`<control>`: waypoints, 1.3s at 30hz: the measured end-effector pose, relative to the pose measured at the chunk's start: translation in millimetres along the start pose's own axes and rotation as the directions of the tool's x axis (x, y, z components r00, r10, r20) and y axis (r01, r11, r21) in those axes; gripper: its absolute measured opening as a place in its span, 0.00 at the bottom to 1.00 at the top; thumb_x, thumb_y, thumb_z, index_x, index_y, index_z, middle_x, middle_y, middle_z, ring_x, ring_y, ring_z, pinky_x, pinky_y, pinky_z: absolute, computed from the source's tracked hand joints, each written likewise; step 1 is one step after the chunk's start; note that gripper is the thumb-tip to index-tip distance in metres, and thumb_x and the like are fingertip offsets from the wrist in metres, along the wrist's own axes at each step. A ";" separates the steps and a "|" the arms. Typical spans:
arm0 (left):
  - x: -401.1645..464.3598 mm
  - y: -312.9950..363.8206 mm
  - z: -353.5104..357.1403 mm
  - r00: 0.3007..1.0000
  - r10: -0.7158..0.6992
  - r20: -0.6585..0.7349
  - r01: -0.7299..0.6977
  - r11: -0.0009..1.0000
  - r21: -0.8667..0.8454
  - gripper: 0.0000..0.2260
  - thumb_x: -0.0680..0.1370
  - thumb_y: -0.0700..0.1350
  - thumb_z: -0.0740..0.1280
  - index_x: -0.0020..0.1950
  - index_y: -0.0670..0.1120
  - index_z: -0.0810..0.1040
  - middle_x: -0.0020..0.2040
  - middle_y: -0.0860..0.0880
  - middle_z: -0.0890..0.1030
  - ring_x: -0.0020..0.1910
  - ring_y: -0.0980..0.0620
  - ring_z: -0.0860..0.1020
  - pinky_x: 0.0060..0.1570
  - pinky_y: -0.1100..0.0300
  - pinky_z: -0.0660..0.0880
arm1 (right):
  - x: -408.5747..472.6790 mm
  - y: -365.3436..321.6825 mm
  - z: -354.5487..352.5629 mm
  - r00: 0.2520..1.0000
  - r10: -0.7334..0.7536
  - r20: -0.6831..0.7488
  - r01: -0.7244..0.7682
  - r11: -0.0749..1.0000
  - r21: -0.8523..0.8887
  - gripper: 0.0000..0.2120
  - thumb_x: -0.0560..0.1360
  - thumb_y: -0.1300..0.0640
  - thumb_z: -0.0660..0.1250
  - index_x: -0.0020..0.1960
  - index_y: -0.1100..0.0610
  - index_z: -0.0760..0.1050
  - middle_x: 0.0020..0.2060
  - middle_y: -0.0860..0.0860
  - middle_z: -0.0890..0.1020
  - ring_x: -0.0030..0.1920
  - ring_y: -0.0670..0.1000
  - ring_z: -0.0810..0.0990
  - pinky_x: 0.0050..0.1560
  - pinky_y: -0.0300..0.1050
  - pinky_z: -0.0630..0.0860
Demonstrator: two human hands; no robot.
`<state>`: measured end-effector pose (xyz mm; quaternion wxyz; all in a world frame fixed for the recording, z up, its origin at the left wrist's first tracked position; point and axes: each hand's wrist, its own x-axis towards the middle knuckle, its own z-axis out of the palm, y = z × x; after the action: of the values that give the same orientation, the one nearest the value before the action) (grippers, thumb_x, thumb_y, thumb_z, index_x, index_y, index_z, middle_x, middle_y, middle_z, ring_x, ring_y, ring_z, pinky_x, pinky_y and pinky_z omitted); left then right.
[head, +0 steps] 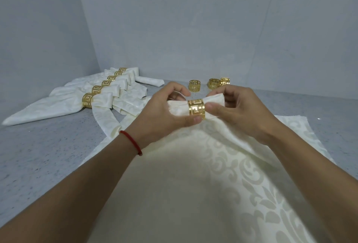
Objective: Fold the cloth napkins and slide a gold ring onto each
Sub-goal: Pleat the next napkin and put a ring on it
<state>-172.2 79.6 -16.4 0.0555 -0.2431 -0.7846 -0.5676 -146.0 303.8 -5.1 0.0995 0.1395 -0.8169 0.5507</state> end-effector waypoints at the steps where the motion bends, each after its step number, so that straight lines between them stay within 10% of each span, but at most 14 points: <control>1: 0.5 1.5 -3.9 0.996 -0.087 0.011 0.088 0.994 -0.069 0.22 0.67 0.56 0.80 0.56 0.53 0.79 0.52 0.43 0.83 0.44 0.50 0.81 0.45 0.54 0.80 | 0.0 -1.1 -2.0 1.000 -0.013 -0.022 0.013 1.000 0.021 0.11 0.74 0.58 0.77 0.55 0.58 0.82 0.48 0.56 0.87 0.44 0.51 0.85 0.48 0.45 0.80; 5: -1.1 7.3 -16.2 0.954 -0.238 0.183 0.255 0.964 -0.073 0.14 0.77 0.56 0.71 0.57 0.49 0.83 0.37 0.47 0.84 0.32 0.55 0.78 0.33 0.61 0.75 | -0.7 -2.2 -8.9 0.999 -0.006 -0.053 0.008 0.999 0.034 0.10 0.73 0.57 0.78 0.52 0.58 0.83 0.49 0.57 0.87 0.49 0.60 0.85 0.55 0.53 0.81; 12: -2.8 3.3 -12.4 0.976 -0.155 0.155 0.178 0.972 -0.152 0.19 0.74 0.40 0.76 0.63 0.49 0.80 0.42 0.59 0.84 0.39 0.58 0.81 0.44 0.62 0.78 | 2.0 -0.4 0.2 0.995 0.074 -0.068 -0.079 0.994 -0.074 0.12 0.72 0.44 0.76 0.48 0.52 0.83 0.48 0.59 0.85 0.48 0.62 0.84 0.51 0.61 0.81; 18: 0.8 6.3 -15.2 0.951 -0.251 0.182 0.293 0.919 -0.264 0.24 0.71 0.28 0.73 0.65 0.45 0.79 0.45 0.47 0.84 0.43 0.51 0.84 0.44 0.60 0.80 | 0.0 -11.0 8.1 0.989 0.060 -0.132 -0.096 0.954 -0.286 0.10 0.75 0.43 0.74 0.48 0.49 0.80 0.42 0.46 0.85 0.42 0.46 0.84 0.41 0.43 0.77; 29: -12.2 24.5 -43.6 0.868 -0.401 0.292 0.469 0.856 -0.218 0.19 0.65 0.41 0.81 0.52 0.43 0.78 0.49 0.42 0.83 0.48 0.48 0.81 0.52 0.55 0.78 | -10.6 -31.9 39.0 0.985 0.116 -0.128 -0.146 0.954 -0.263 0.17 0.75 0.42 0.73 0.46 0.57 0.80 0.39 0.47 0.82 0.36 0.46 0.77 0.35 0.40 0.70; 34: -35.6 26.3 -71.9 0.864 -0.411 0.289 0.471 0.864 -0.179 0.19 0.66 0.35 0.80 0.53 0.45 0.78 0.50 0.43 0.83 0.46 0.49 0.82 0.48 0.56 0.81 | -16.6 -38.8 67.9 0.970 0.233 -0.064 -0.238 0.968 -0.076 0.37 0.61 0.32 0.76 0.49 0.65 0.77 0.34 0.50 0.76 0.34 0.51 0.71 0.37 0.50 0.67; 39: -63.0 28.8 -127.3 0.858 -0.454 0.238 0.488 0.866 -0.106 0.21 0.66 0.46 0.79 0.57 0.45 0.81 0.45 0.50 0.85 0.43 0.54 0.83 0.46 0.60 0.81 | -15.1 -56.5 115.0 0.968 0.244 -0.055 -0.243 0.970 0.023 0.26 0.69 0.40 0.79 0.41 0.62 0.74 0.31 0.53 0.69 0.30 0.53 0.62 0.28 0.43 0.57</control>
<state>-128.3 -50.4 30.2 -0.1867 -0.1042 -0.7727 -0.5977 -113.8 178.8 -3.6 0.0533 0.0230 -0.8203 0.5689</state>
